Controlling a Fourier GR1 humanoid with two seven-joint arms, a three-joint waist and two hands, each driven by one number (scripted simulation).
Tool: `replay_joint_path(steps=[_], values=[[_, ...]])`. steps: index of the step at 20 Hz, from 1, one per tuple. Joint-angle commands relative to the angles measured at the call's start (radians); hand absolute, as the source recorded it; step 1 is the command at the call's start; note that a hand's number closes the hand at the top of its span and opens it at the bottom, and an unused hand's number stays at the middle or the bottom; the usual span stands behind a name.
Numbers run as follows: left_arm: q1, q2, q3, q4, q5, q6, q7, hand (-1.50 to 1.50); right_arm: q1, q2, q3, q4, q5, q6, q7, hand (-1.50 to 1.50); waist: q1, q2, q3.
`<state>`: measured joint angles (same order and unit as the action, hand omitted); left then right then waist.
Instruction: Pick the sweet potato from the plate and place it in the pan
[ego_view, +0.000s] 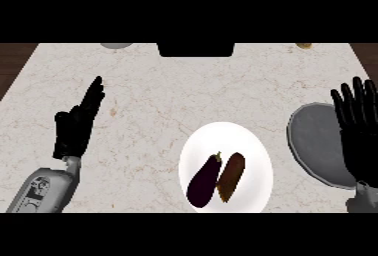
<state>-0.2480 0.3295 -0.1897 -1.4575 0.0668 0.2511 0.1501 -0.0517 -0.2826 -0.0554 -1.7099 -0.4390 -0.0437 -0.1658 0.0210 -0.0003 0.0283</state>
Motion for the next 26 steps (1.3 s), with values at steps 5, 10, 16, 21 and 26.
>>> replay_joint_path(steps=[5,10,16,21,26], values=[[-0.043,0.035,0.113,-0.048,0.059,-0.013,-0.026,0.0,0.019,-0.015,0.285,0.123,0.205,0.06,0.142,1.5,0.015,0.002,-0.03],[0.013,-0.01,0.117,-0.023,0.087,0.001,-0.038,0.0,0.185,-0.069,0.3,0.058,0.562,-0.217,-0.002,-1.5,-0.055,-0.012,-0.031],[0.1,0.0,0.13,-0.063,0.086,-0.015,-0.097,0.0,0.362,-0.207,0.302,-0.283,0.776,-0.327,0.172,-1.5,-0.05,-0.013,-0.033],[0.045,0.018,0.165,0.004,0.104,-0.051,-0.112,0.0,0.421,-0.41,0.291,-0.531,0.82,-0.113,0.439,-1.5,-0.05,-0.004,-0.035],[0.056,-0.017,0.117,-0.004,0.093,-0.074,-0.126,0.0,0.245,-0.477,0.287,-0.672,0.798,0.072,0.83,-1.5,-0.008,0.004,-0.034]])
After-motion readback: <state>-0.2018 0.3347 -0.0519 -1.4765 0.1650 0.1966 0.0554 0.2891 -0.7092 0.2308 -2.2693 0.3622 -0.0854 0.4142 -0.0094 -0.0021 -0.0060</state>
